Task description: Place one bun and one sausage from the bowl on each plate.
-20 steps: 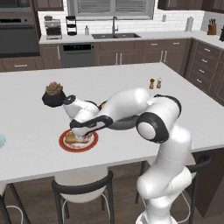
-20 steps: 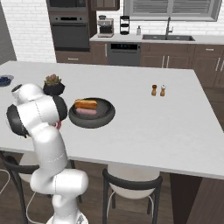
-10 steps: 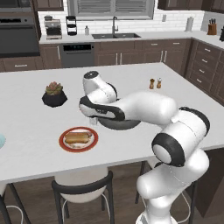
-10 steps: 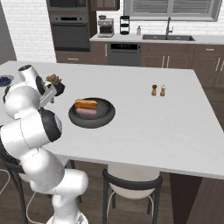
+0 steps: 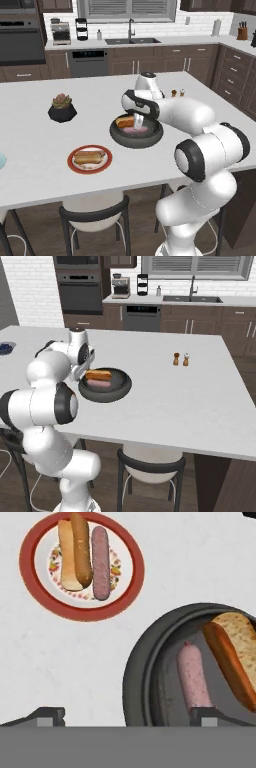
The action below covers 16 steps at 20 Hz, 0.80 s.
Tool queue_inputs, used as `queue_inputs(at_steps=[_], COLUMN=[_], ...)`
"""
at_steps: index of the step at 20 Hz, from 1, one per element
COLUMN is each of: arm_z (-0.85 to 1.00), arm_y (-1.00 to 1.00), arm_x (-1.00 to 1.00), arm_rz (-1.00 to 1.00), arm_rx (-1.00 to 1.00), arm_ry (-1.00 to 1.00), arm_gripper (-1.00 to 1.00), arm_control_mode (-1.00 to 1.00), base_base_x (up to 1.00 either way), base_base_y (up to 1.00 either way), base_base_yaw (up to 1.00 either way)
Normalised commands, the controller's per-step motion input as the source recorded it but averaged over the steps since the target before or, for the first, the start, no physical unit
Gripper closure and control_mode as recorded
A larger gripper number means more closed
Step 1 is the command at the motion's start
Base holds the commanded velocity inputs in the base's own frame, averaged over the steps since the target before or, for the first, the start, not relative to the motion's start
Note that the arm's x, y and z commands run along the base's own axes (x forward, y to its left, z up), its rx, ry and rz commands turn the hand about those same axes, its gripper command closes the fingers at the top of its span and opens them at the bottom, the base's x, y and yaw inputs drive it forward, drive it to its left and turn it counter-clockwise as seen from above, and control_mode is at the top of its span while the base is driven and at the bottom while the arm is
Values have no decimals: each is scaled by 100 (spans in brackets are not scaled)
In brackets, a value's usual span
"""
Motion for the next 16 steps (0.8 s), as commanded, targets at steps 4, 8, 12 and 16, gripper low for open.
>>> queue_inputs(at_steps=[4,8,12,16], arm_z=[1,-2,-15,-24], arm_y=[-75,-52,-10,25], arm_x=[67,29,12,23], arm_rz=[35,48,46,14], arm_rx=[3,0,0,-1], arm_ry=[3,0,-2,-5], arm_gripper=[-100,-100,-100,-100], arm_control_mode=[-100,-100,-100,-100], base_base_x=[0,0,0,0], base_base_y=[0,0,0,0], base_base_yaw=[0,0,0,0])
